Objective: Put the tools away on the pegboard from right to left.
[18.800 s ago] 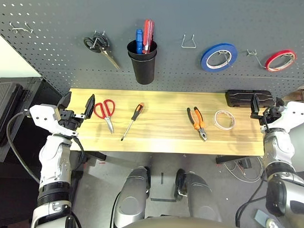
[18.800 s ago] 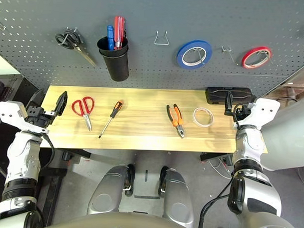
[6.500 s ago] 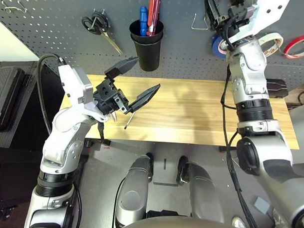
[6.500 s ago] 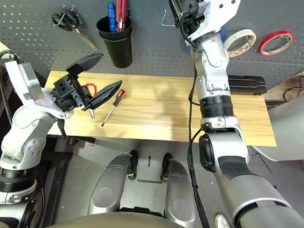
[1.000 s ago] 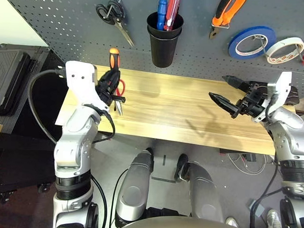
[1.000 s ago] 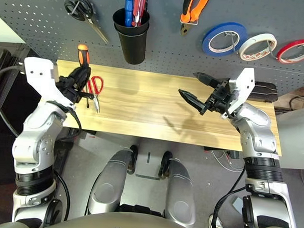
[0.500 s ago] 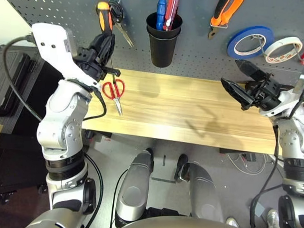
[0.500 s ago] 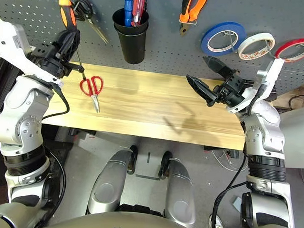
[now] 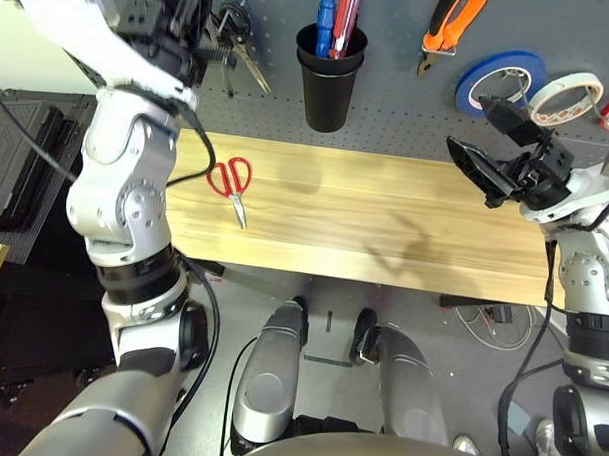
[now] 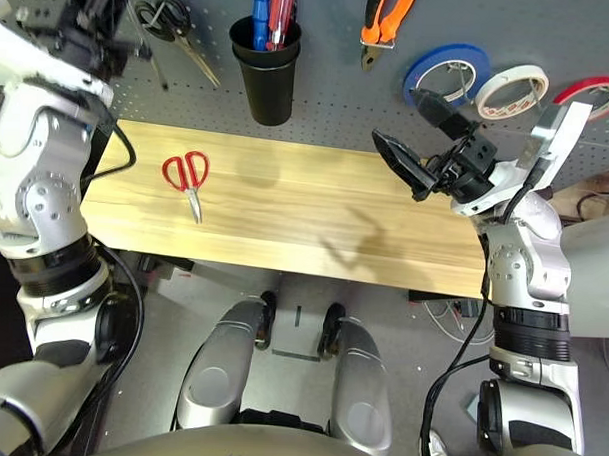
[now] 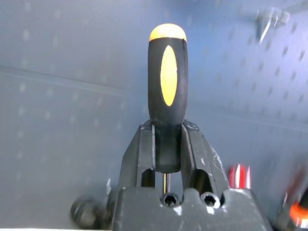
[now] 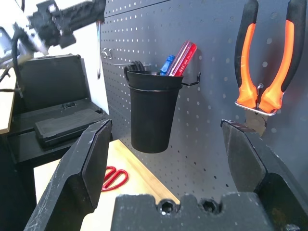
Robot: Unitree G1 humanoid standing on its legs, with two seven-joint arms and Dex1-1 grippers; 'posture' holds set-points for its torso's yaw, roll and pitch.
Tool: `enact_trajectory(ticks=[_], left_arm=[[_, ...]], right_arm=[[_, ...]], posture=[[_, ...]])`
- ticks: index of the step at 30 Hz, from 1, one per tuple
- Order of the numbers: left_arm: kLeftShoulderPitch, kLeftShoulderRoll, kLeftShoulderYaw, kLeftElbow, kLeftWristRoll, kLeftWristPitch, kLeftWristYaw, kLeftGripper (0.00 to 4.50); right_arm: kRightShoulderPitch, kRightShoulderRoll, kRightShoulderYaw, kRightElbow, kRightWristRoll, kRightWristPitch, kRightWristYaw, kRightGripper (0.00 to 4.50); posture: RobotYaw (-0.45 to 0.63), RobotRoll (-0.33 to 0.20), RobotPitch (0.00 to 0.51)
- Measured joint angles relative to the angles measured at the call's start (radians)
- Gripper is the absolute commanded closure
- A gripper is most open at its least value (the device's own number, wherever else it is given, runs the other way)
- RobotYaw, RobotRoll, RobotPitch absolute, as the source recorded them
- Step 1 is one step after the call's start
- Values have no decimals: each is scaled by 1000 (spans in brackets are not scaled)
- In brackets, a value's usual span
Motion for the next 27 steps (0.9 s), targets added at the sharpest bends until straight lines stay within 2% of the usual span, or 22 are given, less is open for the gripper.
enact_trajectory(ticks=[8,13,18,27], left_arm=[[-161,-68,4,167,2,-121,81,3948],[-221,-144,-11,286,5,-216,98,3948],[-239,-201,-48,378,17,-289,98,3948],[-212,-197,-124,466,84,-323,75,3948]], right_arm=[[1,4,6,-4,-4,2,-5,0],[2,11,7,-4,-25,-7,-11,0],[1,24,8,-3,-48,-24,-20,0],[1,40,10,-3,-76,-36,-37,0]], posture=[[222,0,240],[210,0,238],[193,0,238],[184,0,241]])
